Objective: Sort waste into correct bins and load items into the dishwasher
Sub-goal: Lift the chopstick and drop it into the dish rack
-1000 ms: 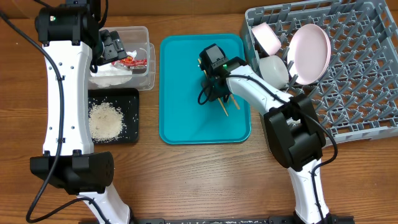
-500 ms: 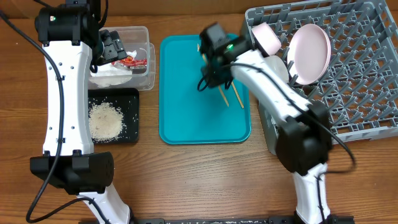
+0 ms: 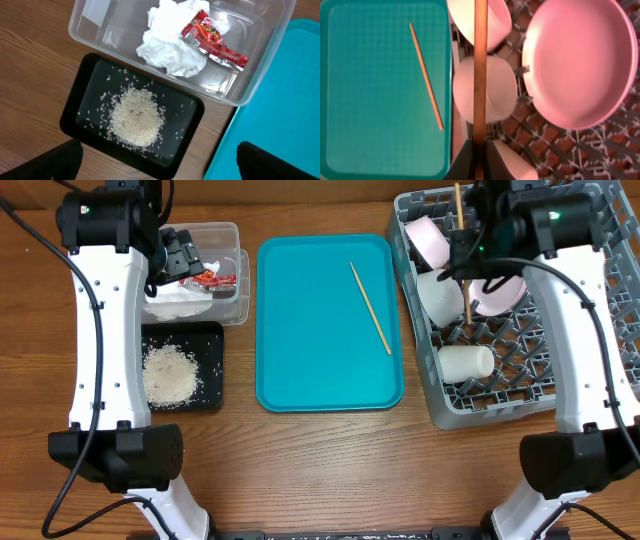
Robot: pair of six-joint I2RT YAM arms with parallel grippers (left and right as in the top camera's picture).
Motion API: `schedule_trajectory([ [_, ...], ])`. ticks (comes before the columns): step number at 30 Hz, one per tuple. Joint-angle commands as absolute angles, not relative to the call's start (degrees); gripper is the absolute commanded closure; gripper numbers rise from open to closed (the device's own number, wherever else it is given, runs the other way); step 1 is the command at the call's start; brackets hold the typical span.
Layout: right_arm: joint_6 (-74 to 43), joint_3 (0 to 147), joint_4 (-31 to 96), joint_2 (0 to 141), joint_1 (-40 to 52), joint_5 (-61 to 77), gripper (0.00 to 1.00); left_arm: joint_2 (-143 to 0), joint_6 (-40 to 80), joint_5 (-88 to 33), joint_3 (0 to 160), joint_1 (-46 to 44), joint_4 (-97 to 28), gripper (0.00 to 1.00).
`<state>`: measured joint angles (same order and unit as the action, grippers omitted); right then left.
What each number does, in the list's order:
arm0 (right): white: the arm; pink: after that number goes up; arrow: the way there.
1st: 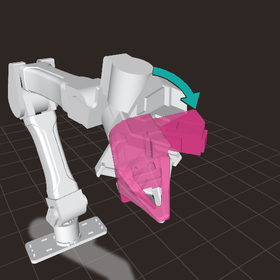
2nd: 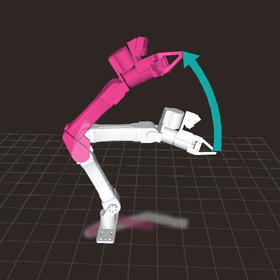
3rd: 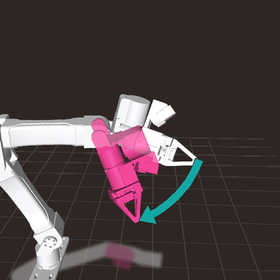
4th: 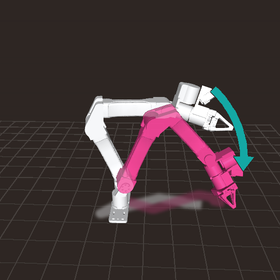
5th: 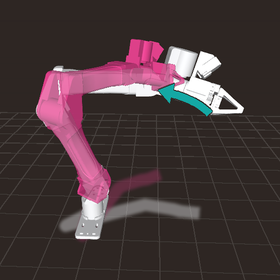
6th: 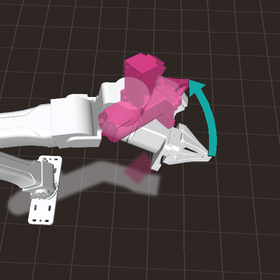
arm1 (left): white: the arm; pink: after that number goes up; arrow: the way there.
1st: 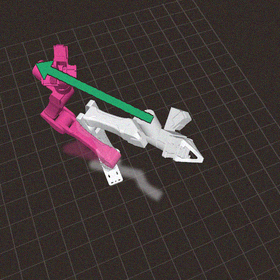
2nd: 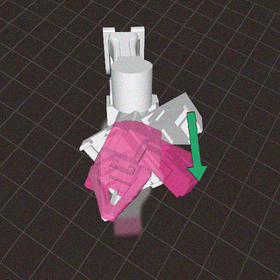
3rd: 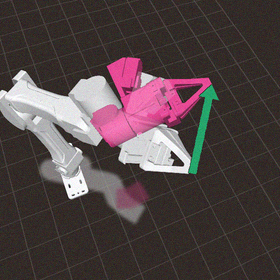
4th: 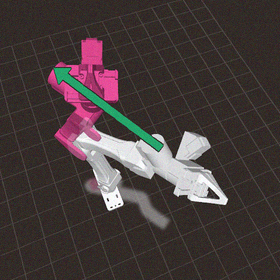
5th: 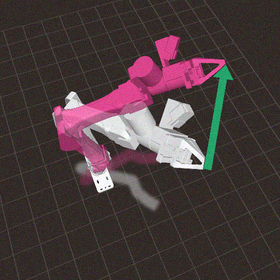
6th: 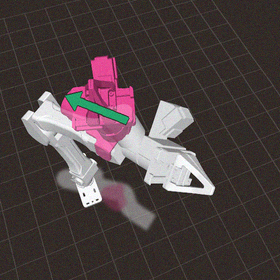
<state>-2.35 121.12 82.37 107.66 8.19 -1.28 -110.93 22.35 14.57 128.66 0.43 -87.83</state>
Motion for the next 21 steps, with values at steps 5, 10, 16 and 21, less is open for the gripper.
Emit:
schedule_trajectory([
  [5,1.3,121.1,88.9,104.8,4.7,0.7,0.96,-111.4,22.7,14.5,129.0,0.7,-87.8,0.0],
  [10,2.6,118.1,91.5,105.0,1.2,-3.4,0.96,-111.4,22.8,14.5,129.0,0.7,-87.8,0.01],
  [16,13.5,108.0,88.0,105.0,-2.0,-3.4,0.96,-111.4,22.7,14.5,129.0,0.7,-87.8,0.0],
  [21,17.2,100.4,82.8,105.0,-2.4,-5.1,0.96,-111.4,22.7,14.5,129.0,0.7,-87.8,0.0],
])
